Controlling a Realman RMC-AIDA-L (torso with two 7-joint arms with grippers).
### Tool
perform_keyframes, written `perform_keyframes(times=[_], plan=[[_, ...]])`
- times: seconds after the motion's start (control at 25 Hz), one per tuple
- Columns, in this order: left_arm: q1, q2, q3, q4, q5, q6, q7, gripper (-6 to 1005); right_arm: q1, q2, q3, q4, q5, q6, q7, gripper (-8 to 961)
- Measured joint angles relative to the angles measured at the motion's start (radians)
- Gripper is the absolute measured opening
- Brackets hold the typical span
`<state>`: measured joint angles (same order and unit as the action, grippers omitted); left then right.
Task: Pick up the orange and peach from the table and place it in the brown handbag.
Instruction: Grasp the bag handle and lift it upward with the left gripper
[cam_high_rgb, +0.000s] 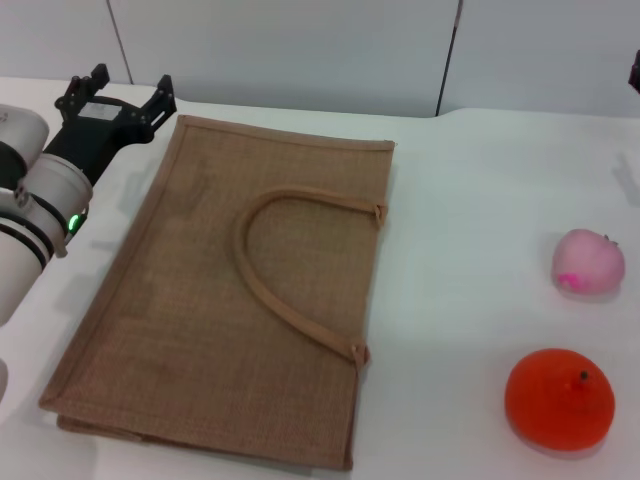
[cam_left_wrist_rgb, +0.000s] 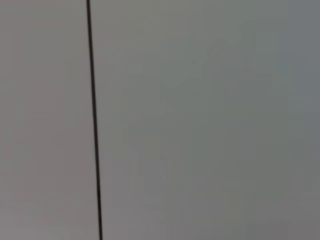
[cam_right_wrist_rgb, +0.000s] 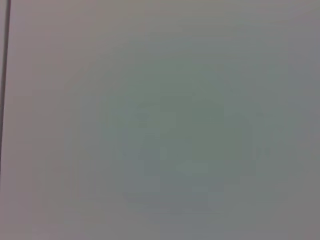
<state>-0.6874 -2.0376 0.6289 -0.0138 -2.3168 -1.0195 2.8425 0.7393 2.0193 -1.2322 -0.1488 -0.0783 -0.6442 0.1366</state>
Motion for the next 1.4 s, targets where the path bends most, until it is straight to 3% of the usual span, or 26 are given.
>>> perform_keyframes(times=[0.96, 1.24, 1.4], plan=[[-0.019, 0.001, 0.000, 0.008, 0.018, 0.002, -0.006, 871, 0.001, -0.004, 0.002, 0.000, 0.000, 0.005, -0.001, 787], [-0.036, 0.003, 0.000, 0.006, 0.223, -0.005, -0.122, 870, -0.005, -0.005, 0.002, -0.007, -0.003, 0.042, -0.008, 787], [-0.038, 0.008, 0.000, 0.057, 0.384, -0.016, -0.319, 869, -0.008, -0.006, 0.002, -0.004, -0.005, 0.046, -0.008, 786]])
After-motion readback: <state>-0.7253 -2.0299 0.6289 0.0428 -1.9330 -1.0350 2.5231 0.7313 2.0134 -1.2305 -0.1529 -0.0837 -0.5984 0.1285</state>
